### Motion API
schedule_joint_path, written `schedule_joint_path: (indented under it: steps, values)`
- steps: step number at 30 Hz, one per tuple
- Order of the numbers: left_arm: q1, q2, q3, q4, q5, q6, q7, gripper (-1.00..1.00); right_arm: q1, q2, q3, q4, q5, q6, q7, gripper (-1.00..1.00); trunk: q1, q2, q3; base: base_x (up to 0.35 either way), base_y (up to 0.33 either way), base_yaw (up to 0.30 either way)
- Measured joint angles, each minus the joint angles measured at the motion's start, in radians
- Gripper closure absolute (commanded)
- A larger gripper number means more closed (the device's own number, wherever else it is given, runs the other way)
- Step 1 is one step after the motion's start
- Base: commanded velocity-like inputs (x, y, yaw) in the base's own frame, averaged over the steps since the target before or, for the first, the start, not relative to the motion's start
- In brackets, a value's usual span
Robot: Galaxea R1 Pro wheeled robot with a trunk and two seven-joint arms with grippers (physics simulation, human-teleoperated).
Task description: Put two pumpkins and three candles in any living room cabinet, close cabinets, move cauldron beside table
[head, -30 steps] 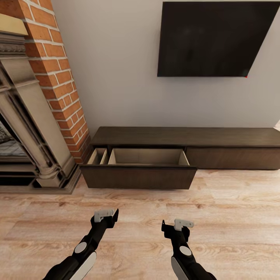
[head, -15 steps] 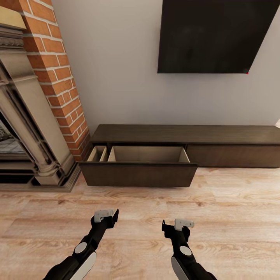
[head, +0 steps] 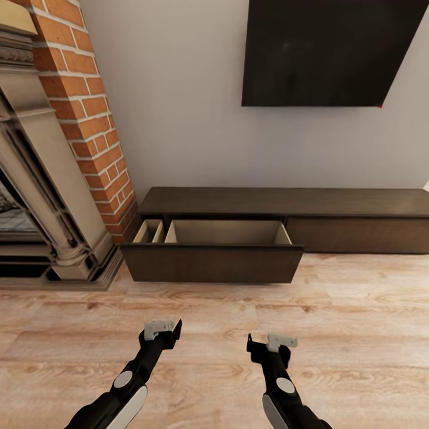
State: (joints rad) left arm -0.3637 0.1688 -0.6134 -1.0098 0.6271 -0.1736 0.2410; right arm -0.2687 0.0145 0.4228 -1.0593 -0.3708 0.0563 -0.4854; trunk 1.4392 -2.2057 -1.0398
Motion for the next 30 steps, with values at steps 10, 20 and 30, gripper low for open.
schedule_joint_path:
  steps: [10, 20, 30]
  values:
    - [0.034, 0.007, 0.001, -0.066, 0.001, -0.001, -0.003, -1.00, 0.091, -0.003, -0.002, -0.161, 0.011, 0.001, -0.001, -1.00, 0.038, -0.070, -0.031, 0.000, 0.000, 0.000]
    - [0.061, 0.010, 0.001, -0.107, 0.000, -0.001, -0.003, -1.00, 0.096, -0.003, -0.003, -0.173, 0.014, 0.002, -0.002, -1.00, 0.077, -0.140, -0.063, 0.000, 0.000, 0.000]
    - [0.063, 0.030, 0.001, -0.138, 0.001, -0.002, -0.003, -1.00, 0.096, -0.003, -0.006, -0.163, 0.010, 0.006, -0.002, -1.00, 0.115, -0.210, -0.094, 0.000, 0.000, 0.000]
